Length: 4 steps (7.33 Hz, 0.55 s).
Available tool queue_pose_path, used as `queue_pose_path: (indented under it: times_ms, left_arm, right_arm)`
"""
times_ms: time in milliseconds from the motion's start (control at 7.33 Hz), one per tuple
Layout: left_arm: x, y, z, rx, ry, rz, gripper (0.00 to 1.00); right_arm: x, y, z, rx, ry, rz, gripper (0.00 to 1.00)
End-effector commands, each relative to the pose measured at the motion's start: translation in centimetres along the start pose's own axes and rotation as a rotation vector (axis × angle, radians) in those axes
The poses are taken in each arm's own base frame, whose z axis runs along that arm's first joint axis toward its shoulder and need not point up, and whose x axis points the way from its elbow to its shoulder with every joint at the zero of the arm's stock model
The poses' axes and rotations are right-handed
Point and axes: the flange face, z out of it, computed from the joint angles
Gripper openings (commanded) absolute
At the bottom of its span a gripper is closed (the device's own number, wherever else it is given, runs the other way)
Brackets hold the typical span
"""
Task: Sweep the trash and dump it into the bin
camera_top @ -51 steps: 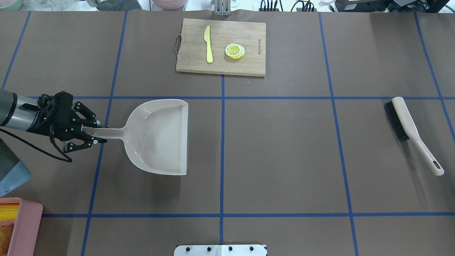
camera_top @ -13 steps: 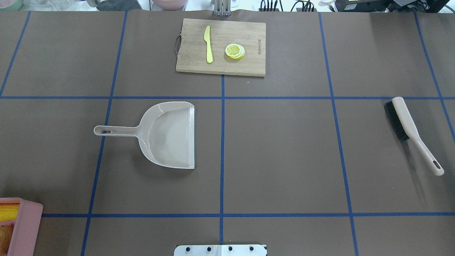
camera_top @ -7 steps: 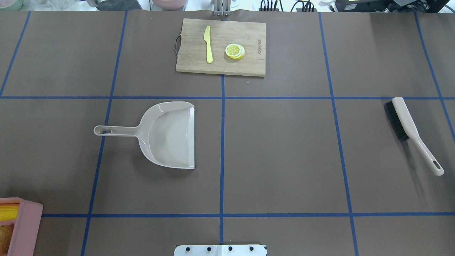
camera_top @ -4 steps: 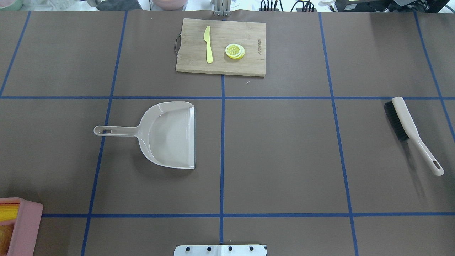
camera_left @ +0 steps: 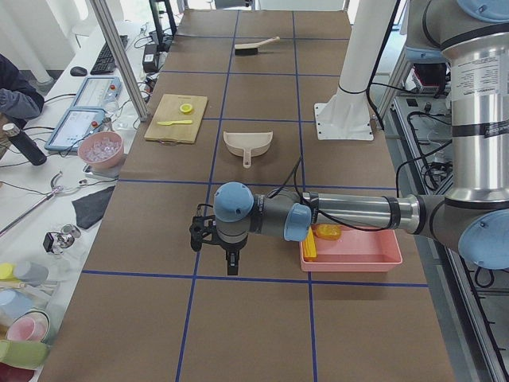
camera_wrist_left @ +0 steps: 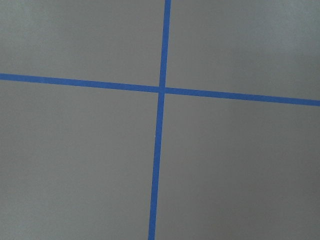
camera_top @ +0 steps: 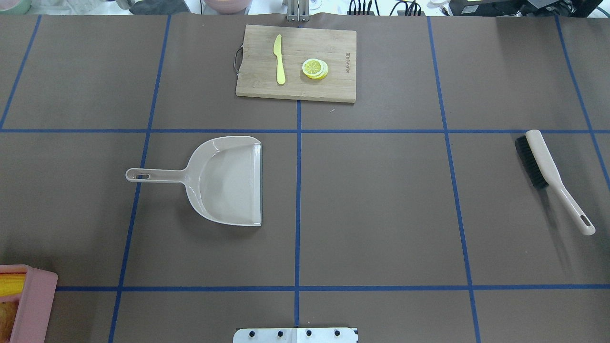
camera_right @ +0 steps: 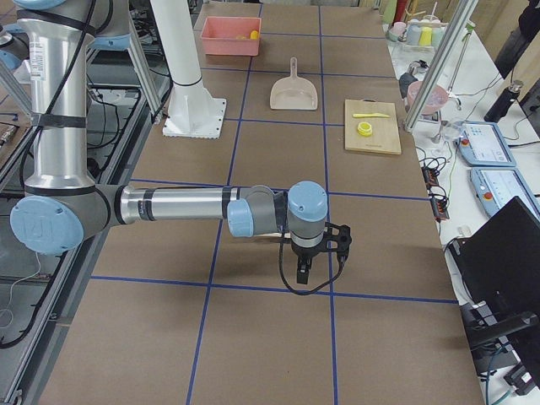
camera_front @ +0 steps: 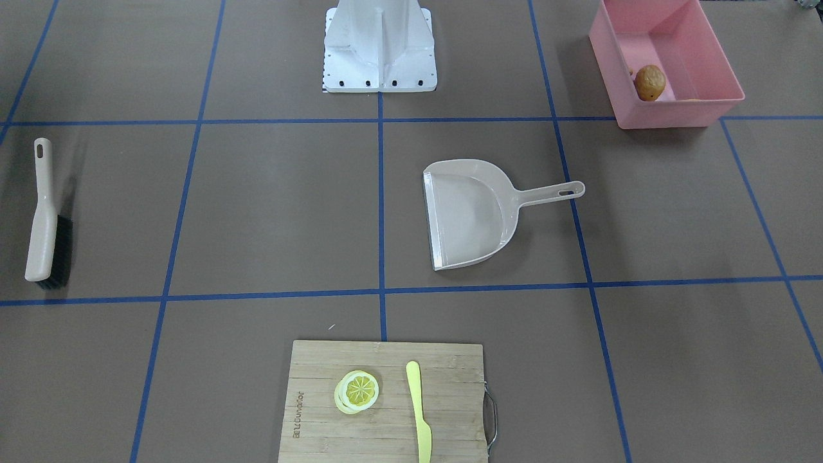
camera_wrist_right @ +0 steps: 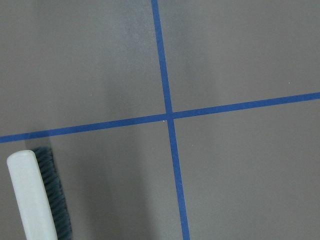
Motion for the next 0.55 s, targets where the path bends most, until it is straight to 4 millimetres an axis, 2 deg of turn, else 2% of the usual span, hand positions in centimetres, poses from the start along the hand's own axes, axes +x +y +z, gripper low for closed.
queue_pose_path:
  times_ms: [0,409]
  left_arm:
    - [0.0,0.37,-0.14,0.003,0.006,0.003,0.98]
    - [0.41,0.43,-0.72,0.014,0.005,0.01,0.98]
  right_arm:
    - [0.01,0.01,0.0,0.0,0.0,0.0,1.0]
    - [0.01,0.01,0.0,0.0,0.0,0.0,1.0]
